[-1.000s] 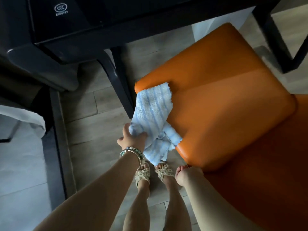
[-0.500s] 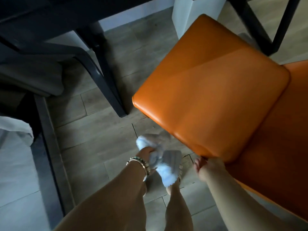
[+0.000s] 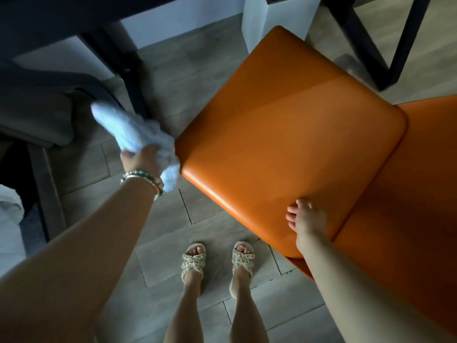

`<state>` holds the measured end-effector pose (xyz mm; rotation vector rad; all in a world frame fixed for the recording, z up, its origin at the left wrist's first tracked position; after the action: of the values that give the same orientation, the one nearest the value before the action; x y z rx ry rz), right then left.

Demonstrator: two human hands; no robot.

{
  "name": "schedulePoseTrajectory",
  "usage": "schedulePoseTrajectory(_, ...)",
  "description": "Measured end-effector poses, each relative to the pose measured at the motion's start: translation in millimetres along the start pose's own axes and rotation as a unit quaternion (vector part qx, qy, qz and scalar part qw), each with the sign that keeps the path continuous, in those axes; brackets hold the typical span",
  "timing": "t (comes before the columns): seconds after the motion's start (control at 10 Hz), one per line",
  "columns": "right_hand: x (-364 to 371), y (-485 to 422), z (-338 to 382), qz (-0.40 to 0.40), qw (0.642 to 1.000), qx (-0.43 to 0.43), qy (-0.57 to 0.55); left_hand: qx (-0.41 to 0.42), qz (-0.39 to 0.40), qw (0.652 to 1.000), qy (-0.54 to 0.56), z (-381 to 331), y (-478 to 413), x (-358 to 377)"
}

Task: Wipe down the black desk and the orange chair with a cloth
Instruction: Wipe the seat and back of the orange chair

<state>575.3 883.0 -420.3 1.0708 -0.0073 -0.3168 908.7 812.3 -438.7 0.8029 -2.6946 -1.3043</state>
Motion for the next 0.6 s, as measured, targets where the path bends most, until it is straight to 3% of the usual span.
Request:
schedulePoseTrajectory(0.1, 16.0, -7.6, 13.2, -0.008, 0.994, -0.068, 0.083, 0.13, -0.026, 0.96, -0.245, -32.9, 26.2, 26.9)
schedulePoseTrajectory(0.2, 27.8, -15.7, 29.2, -0.016, 0.977, -0.117, 0.178, 0.192, -0.001, 0.825, -0.532, -31.8, 53.2, 62.5)
schedulePoseTrajectory(0.3, 35.9, -20.5, 46.1, -0.023, 0.955, -0.165, 0.245, 0.171, 0.034, 0.804, -0.569, -6.3, 67.7, 75.5)
schedulePoseTrajectory(0.4, 41.2, -17.9, 53.4, -0.035, 0.925, -0.249, 0.284, 0.309, 0.153, 0.665, -0.662, 37.4, 109.9, 102.7)
schedulePoseTrajectory(0.5, 42.3, 1.4, 62.5, -0.106, 0.875, -0.368, 0.295, 0.295, 0.211, 0.685, -0.632, 53.6, 119.0, 111.5)
schedulePoseTrajectory(0.6, 56.8, 23.0, 64.4, -0.095, 0.821, -0.447, 0.343, 0.086, 0.334, 0.923, -0.171, 24.2, 108.3, 121.7)
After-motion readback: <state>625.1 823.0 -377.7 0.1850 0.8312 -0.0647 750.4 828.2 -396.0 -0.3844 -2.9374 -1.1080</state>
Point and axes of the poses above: each hand's wrist, its own y-axis away from the middle knuckle, its own x-axis out of the palm, z = x × y, the point moved 3 cm from there along -y, towards the middle knuckle, and after that the axes turned 10 degrees about z, right-handed, at the moved point
